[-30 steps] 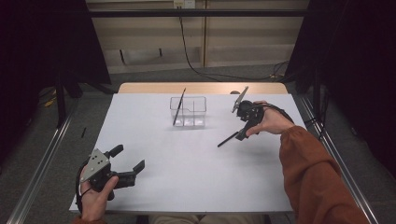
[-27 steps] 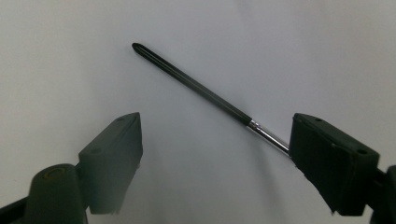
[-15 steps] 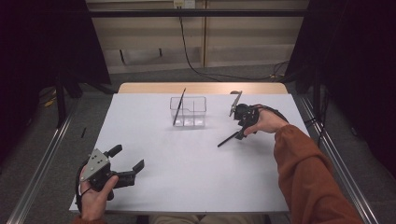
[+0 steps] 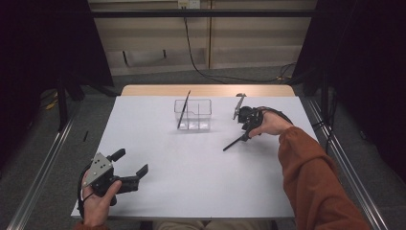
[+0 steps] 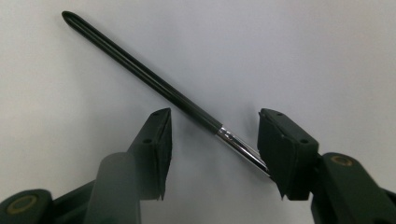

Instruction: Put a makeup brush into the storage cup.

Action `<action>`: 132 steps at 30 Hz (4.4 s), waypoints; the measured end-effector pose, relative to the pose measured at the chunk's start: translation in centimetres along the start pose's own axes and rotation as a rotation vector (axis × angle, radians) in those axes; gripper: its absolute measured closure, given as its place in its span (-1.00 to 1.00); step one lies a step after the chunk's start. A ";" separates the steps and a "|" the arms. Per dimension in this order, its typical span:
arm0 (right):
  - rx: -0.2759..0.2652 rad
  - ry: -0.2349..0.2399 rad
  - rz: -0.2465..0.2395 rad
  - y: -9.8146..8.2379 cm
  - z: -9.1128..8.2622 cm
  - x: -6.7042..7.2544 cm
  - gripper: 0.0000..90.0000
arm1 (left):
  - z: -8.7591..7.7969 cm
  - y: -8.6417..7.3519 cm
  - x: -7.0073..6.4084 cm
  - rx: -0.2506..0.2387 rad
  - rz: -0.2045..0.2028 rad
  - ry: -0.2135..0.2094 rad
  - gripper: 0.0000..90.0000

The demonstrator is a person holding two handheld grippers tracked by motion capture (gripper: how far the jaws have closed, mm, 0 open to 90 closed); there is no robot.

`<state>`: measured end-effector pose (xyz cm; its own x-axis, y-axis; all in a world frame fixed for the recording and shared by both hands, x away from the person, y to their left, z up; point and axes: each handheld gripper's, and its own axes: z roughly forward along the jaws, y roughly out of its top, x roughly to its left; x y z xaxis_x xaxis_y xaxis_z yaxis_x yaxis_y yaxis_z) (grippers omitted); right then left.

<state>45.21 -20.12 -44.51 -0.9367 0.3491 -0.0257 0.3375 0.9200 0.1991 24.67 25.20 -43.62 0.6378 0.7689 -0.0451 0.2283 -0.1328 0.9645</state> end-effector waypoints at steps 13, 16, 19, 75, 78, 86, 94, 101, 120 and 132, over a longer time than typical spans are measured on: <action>0.068 0.025 -0.012 0.1 0.8 -0.4 0.26 | 0.1 0.0 0.0 0.006 0.011 -0.003 -0.94; 0.082 0.047 0.007 0.2 0.7 -0.4 0.36 | 0.1 0.0 0.0 0.006 0.011 -0.005 -0.94; 0.087 0.048 -0.002 0.4 0.8 -0.4 0.41 | 0.0 0.0 -0.1 0.008 0.014 -0.006 -0.94; -0.091 0.088 0.131 -1.3 -1.7 0.6 0.88 | 0.1 0.1 0.0 0.008 0.025 -0.008 -0.94; -0.120 0.085 0.159 -1.6 -2.0 0.9 0.88 | 0.1 0.0 0.0 0.009 0.023 -0.007 -0.94; -0.248 0.051 0.199 -2.6 -3.5 1.1 0.88 | 0.1 0.1 0.0 0.011 0.029 -0.005 -0.94; -0.376 0.054 0.242 -3.7 -3.6 1.5 0.88 | 0.2 0.0 0.0 0.015 0.024 -0.001 -0.94; -0.424 0.019 0.278 -4.2 -3.5 2.1 0.88 | 0.2 0.0 0.1 0.015 0.021 0.000 -0.94; -0.649 -0.006 0.321 -4.9 -4.5 3.5 0.88 | 0.1 0.1 0.1 0.012 0.024 0.004 -0.94; -0.725 -0.002 0.325 -5.9 -5.1 4.7 0.88 | 0.1 0.1 0.0 0.010 0.034 -0.001 -0.94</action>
<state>38.37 -24.78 -40.84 -0.8014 0.5811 0.1414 0.4483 0.4272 0.7852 24.76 25.15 -43.56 0.6459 0.7633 -0.0130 0.2145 -0.1651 0.9627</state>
